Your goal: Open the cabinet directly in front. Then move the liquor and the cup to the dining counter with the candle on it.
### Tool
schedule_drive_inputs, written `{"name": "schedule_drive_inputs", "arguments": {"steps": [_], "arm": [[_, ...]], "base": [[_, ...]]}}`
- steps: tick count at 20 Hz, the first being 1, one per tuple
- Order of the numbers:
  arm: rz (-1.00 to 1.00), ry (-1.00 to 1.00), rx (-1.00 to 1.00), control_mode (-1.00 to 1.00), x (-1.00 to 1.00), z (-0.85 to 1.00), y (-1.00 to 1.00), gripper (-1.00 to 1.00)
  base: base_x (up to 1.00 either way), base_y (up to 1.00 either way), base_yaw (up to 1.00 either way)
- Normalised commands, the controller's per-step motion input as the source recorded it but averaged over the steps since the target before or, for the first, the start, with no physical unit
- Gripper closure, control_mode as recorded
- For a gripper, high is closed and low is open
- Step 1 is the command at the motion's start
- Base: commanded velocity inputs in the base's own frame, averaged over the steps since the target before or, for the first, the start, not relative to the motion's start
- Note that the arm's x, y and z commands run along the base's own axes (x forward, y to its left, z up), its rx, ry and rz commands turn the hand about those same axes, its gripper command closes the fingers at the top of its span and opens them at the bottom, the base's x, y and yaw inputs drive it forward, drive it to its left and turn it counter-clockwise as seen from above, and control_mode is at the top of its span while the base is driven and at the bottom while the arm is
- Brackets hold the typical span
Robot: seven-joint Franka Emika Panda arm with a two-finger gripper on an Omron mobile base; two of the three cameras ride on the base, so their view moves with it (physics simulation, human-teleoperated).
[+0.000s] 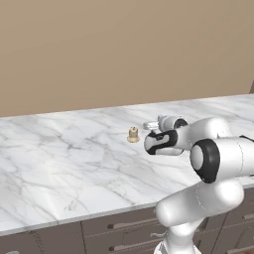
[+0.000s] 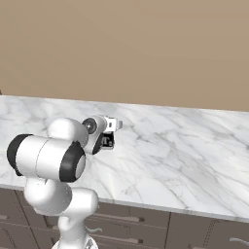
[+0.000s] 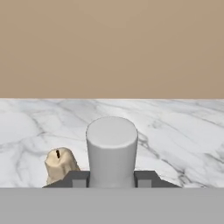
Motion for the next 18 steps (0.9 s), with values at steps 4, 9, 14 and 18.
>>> {"name": "schedule_drive_inputs", "arguments": {"steps": [4, 9, 14, 18], "arm": [[0.00, 0.00, 0.00, -1.00, 0.20, -0.21, 0.00, 1.00], [0.00, 0.00, 0.00, -1.00, 0.20, -0.25, 0.00, 1.00], [0.00, 0.00, 0.00, -1.00, 0.24, -0.21, 0.00, 1.00], [0.00, 0.00, 0.00, -1.00, 0.26, -0.19, 0.00, 1.00]], "base": [[0.00, 0.00, 0.00], [0.00, 0.00, 0.00], [0.00, 0.00, 0.00], [0.00, 0.00, 0.00]]}}
